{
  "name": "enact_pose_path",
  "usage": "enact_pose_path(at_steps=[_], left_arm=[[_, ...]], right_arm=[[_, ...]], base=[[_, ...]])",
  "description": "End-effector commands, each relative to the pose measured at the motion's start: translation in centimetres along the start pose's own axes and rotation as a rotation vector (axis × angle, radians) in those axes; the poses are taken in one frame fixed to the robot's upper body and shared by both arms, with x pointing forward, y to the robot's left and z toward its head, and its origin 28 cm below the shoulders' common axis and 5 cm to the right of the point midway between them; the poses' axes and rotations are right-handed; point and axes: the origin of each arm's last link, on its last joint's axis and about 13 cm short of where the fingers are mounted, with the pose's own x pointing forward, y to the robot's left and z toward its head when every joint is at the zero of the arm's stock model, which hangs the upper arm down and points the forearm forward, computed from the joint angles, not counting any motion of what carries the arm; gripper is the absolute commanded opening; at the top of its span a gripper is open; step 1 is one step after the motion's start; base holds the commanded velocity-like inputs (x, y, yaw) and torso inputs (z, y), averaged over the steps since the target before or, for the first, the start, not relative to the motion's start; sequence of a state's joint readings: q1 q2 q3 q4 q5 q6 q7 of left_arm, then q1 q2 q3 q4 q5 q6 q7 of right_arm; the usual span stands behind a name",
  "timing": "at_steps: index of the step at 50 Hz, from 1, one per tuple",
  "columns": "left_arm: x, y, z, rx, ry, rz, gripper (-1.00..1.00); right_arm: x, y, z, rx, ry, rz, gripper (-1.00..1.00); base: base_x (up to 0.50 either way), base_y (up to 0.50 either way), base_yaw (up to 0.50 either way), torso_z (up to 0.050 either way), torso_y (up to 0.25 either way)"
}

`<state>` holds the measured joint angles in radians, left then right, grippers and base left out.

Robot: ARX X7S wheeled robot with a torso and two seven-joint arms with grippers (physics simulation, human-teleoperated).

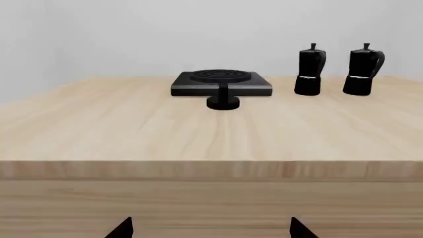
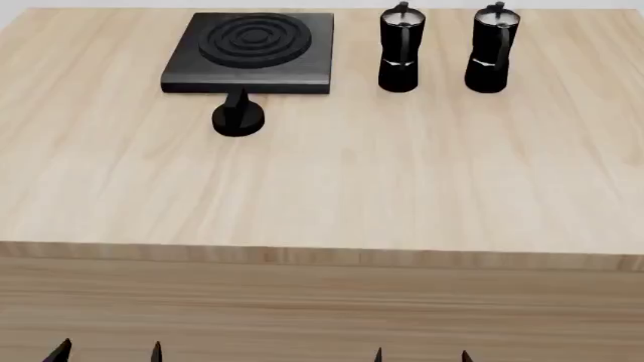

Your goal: Put the right moka pot on the stove.

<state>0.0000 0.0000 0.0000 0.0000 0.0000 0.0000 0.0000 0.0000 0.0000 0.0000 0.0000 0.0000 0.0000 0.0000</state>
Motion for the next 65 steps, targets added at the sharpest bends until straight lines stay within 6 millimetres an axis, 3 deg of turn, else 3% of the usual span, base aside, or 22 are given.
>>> enact_pose_path(at_steps=[1,33,65], left_arm=[[0.00,0.03,0.00,0.010,0.000,0.000,1.00],[-0.08,0.14,0.03,-0.011,-0.033,0.018,1.00],[-0.08,0.21,0.14,-0.011,-0.057,0.020,1.00]], right_arm=[[0.00,0.01,0.00,-0.009,0.000,0.000,1.00],[-0.31,-0.23,0.08,0.006,-0.021,0.025,1.00],[-0.16,-0.23,-0.08,0.011,-0.017,0.033,1.00]], base=[[0.00,0.00,0.00,0.000,0.000],[0.00,0.00,0.00,0.015,0.000],[0.00,0.00,0.00,0.047,0.010]])
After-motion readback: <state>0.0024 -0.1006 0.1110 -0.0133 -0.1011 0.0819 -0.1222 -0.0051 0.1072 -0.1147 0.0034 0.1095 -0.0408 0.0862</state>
